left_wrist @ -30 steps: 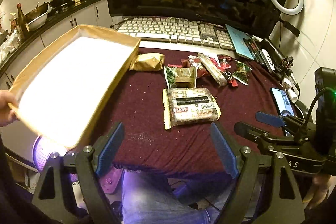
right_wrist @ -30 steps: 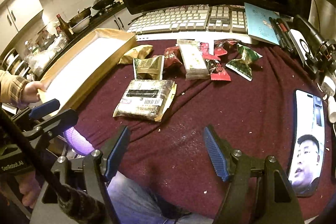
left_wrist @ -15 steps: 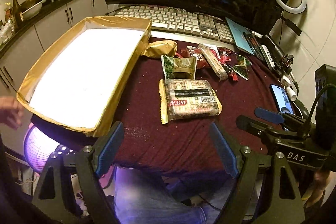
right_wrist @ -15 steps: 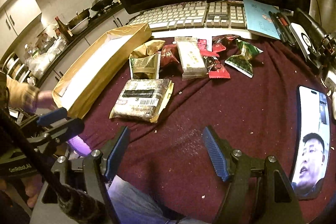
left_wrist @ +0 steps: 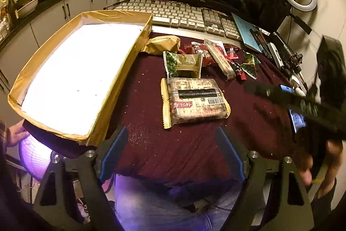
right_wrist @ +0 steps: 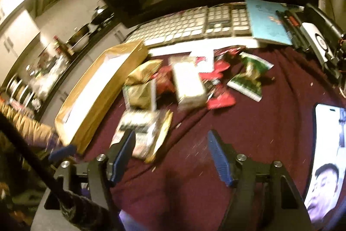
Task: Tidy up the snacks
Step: 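Grasp the red candy packet with the right tool while the left tool grasps a cream cake bar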
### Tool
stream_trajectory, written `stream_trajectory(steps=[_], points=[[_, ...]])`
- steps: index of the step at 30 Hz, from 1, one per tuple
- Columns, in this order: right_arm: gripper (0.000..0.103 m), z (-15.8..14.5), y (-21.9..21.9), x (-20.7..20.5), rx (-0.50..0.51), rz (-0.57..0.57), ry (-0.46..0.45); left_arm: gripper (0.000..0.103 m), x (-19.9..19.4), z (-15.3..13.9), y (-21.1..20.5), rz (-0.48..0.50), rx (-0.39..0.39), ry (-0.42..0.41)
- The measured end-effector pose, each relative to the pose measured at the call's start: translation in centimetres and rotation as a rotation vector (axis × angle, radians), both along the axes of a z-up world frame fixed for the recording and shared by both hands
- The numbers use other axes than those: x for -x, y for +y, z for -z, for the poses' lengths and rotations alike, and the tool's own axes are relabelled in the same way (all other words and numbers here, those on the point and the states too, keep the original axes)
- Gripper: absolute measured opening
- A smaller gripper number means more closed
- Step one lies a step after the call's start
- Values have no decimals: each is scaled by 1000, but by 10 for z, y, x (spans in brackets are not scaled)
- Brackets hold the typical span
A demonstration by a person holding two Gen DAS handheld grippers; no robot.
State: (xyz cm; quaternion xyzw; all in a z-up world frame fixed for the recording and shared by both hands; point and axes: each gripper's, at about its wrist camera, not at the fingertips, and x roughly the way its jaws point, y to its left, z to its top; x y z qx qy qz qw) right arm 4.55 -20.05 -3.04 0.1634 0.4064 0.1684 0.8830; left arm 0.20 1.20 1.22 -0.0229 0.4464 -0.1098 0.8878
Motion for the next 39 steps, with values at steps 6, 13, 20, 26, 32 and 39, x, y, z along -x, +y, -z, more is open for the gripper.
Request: stream_trajectory(steps=[6, 13, 20, 26, 32, 39], points=[[58, -4, -12, -17, -12, 40, 6, 84, -2, -2, 1, -12, 9, -7], [58, -9, -10, -13, -1, 29, -8, 84, -11, -8, -1, -52, -36, -45], [58, -21, 1, -3, 19, -10, -50, 84, -10, -13, -2, -56, -46, -64], [60, -19, 3, -6, 29, -14, -56, 84, -7, -17, -3, -52, -35, -66], [59, -13, -5, -12, 19, 1, -41, 84, -11, -23, -7, -41, -12, -67], [60, -8, -13, -17, 15, 1, -44, 84, -22, -25, -19, -36, -3, -61]])
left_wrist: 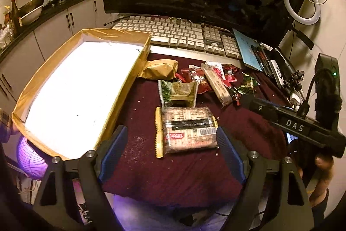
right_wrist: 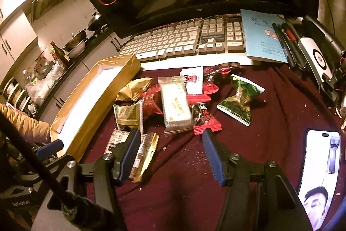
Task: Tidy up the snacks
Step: 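Grasp the red candy packet with the right tool while the left tool grasps a cream cake bar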
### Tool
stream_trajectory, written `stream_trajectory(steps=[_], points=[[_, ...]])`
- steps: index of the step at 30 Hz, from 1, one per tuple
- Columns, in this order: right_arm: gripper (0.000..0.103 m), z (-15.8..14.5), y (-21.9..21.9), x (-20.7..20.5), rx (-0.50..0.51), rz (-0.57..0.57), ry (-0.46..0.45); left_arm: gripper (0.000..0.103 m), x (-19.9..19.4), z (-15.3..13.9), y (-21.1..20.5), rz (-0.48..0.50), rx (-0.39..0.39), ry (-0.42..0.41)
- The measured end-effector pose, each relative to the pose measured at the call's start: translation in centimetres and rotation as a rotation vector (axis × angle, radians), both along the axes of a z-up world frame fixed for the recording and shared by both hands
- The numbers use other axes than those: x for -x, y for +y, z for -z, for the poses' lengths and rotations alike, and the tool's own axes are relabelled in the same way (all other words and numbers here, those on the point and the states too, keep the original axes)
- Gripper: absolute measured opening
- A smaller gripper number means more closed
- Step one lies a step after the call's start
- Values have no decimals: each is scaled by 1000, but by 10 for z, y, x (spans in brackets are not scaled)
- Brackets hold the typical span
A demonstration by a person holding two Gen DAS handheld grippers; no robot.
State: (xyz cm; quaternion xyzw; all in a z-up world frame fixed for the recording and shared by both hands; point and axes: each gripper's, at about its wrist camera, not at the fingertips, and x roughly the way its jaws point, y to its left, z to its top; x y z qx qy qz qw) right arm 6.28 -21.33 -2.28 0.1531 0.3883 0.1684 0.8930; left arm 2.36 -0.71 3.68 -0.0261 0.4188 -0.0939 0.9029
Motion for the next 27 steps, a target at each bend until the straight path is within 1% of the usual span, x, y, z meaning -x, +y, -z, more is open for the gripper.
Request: stream_trajectory(steps=[3, 7, 9, 12, 14, 15, 17, 19, 20, 21, 22, 26, 27], points=[[59, 5, -2, -3, -13, -5, 0, 84, -3, 2, -5, 0, -2, 3], [59, 11, -10, -10, -31, 19, 13, 83, -9, 2, -9, 8, 28, 13], [53, 13, -13, -16, -42, 25, 18, 83, -13, 2, -10, 12, 38, 19], [48, 16, -19, -28, -63, 45, 39, 83, -17, 2, -12, 18, 53, 27], [47, 19, -22, -35, -82, 57, 54, 83, -19, 3, -14, 26, 61, 33], [42, 21, -23, -39, -90, 59, 64, 83, -20, 3, -14, 29, 63, 39], [40, 25, -24, -44, -104, 68, 88, 83, -20, 3, -15, 31, 70, 42], [38, 27, -23, -44, -105, 65, 88, 83, -21, 5, -15, 33, 69, 49], [33, 28, -22, -44, -104, 64, 89, 83, -21, 6, -15, 33, 69, 52], [24, 30, -22, -44, -103, 64, 92, 83, -21, 6, -15, 32, 69, 54], [22, 31, -22, -44, -104, 68, 99, 83, -22, 7, -15, 32, 69, 55], [22, 33, -21, -41, -96, 71, 87, 83, -23, 8, -18, 39, 62, 58], [25, 33, -20, -43, -95, 71, 84, 83, -24, 8, -19, 40, 58, 59]])
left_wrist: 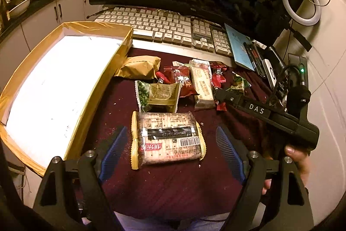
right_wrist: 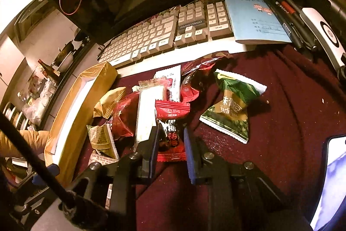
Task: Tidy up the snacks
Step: 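Grasp the red candy packet with the right tool while the left tool grasps a cream cake bar, then carry both held snacks over the white tray and open both tools to drop them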
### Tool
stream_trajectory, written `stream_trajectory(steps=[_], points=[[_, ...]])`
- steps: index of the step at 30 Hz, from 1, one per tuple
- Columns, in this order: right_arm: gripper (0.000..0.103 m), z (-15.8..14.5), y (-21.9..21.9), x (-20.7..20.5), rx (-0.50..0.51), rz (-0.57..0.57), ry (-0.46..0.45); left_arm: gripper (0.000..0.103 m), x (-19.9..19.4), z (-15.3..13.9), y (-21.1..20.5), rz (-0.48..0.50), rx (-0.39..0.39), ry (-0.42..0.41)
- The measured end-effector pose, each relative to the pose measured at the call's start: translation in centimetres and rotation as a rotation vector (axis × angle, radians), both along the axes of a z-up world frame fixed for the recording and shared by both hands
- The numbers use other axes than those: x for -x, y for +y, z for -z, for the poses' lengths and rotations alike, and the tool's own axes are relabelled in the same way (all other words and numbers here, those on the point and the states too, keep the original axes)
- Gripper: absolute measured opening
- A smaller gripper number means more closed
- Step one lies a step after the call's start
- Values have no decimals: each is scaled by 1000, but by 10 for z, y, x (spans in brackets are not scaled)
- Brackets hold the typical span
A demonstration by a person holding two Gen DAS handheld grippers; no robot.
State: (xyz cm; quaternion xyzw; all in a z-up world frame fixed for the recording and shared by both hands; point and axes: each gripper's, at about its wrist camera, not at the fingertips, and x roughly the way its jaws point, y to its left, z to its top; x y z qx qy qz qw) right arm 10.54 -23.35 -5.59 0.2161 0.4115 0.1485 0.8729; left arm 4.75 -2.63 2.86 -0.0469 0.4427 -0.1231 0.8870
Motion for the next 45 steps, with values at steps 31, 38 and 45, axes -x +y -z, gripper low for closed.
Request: stream_trajectory(steps=[31, 38, 45], points=[[24, -1, -38, 30, -153, 186, -122, 48, -110, 40, -86, 112, 22, 162], [24, 1, -40, 32, -154, 192, -121, 34, -111, 50, -92, 102, -42, 150], [24, -1, -40, 32, -146, 185, -129, 34, -93, 52, -86, 127, -30, 130]])
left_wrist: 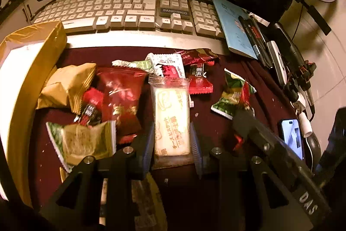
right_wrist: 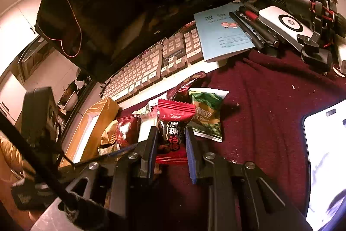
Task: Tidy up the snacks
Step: 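Carry both held snacks over the white tray and open both tools to drop them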
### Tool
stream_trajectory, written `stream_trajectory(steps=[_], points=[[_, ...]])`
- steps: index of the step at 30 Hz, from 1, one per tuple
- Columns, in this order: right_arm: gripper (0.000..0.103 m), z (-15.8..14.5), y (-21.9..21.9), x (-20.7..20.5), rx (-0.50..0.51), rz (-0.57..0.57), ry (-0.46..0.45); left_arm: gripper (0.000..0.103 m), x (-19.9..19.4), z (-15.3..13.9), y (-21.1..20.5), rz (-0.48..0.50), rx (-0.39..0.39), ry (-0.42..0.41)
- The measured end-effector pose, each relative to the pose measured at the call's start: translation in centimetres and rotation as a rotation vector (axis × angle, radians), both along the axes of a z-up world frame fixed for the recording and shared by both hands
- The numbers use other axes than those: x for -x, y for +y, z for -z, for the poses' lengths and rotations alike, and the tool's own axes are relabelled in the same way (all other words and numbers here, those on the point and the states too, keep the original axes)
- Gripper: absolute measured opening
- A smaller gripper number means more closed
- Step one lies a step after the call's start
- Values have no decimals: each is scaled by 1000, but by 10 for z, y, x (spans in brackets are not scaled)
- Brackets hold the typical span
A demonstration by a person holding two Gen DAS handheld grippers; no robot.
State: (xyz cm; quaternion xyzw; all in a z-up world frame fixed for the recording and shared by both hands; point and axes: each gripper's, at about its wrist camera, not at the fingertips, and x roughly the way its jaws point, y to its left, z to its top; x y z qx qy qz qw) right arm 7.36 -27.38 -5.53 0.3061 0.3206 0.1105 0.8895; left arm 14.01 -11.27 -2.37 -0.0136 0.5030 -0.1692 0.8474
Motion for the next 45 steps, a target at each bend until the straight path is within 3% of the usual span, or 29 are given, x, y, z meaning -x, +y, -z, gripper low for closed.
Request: stream_trajectory(steps=[9, 19, 24, 29, 33, 35, 40, 45], points=[[24, -2, 3, -1, 21, -17, -10, 33, -2, 2, 21, -2, 139, 60], [24, -6, 11, 0, 47, -66, -40, 33, 51, -46, 67, 12, 371, 26], [24, -19, 31, 12, 65, -112, -97, 33, 84, -74, 127, -97, 333, -67], [24, -51, 91, 15, 0, -315, -139, 33, 94, -76, 194, -265, 264, -126], [24, -68, 166, 13, 69, -505, -160, 33, 90, -60, 245, -402, 260, -113], [24, -69, 208, 8, 88, -600, -142, 33, 88, -52, 266, -453, 274, -108], [24, -52, 273, -12, 160, -670, -85, 33, 81, -37, 307, -546, 284, -100], [24, -29, 308, -15, 340, -696, -29, 33, 76, -17, 319, -567, 253, -50]])
